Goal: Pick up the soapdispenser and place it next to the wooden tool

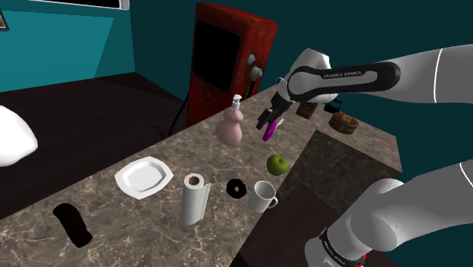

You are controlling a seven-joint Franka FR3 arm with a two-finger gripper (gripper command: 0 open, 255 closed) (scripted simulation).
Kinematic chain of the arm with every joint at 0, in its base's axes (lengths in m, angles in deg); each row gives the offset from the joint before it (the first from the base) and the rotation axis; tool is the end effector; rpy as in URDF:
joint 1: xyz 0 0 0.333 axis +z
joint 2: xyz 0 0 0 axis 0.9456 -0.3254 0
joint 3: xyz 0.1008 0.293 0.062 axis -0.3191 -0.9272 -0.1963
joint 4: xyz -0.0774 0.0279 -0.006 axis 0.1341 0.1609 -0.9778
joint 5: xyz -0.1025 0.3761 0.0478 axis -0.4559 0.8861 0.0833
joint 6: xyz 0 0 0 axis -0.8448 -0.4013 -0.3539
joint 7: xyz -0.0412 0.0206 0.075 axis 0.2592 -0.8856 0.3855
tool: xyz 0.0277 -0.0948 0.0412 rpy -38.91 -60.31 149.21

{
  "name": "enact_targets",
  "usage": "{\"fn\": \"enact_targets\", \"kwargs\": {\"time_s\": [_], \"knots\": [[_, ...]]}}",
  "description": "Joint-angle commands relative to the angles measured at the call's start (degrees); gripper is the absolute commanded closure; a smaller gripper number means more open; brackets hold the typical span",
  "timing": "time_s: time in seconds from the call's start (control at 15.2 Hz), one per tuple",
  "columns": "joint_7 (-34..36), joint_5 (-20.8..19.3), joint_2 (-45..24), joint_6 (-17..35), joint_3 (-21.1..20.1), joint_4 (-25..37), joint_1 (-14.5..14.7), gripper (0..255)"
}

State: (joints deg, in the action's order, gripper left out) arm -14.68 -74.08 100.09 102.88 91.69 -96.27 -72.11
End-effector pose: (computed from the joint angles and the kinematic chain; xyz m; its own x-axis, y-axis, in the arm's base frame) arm 0.4373 -0.0530 0.4416 0.9696 0.1101 0.2183 0.1276 -0.9895 -0.0680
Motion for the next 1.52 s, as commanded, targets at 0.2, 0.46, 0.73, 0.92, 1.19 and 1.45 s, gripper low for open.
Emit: {"fn": "enact_targets", "kwargs": {"time_s": [0.2,0.46,0.73,0.92,1.19,1.45], "knots": [[-7.0,4.7,-10.8,10.7,2.7,4.2,1.6,0],[-14.5,11.3,-19.3,16.8,4.3,9.3,2.8,0],[-21.7,18.4,-26.5,20.4,4.2,14.9,2.5,0],[-22.9,20.1,-28.8,21.9,3.6,15.6,2.4,0],[-24.8,22.7,-32.4,24.0,2.6,16.9,2.2,0],[-24.8,22.7,-32.4,24.0,2.6,16.9,2.1,0]]}}
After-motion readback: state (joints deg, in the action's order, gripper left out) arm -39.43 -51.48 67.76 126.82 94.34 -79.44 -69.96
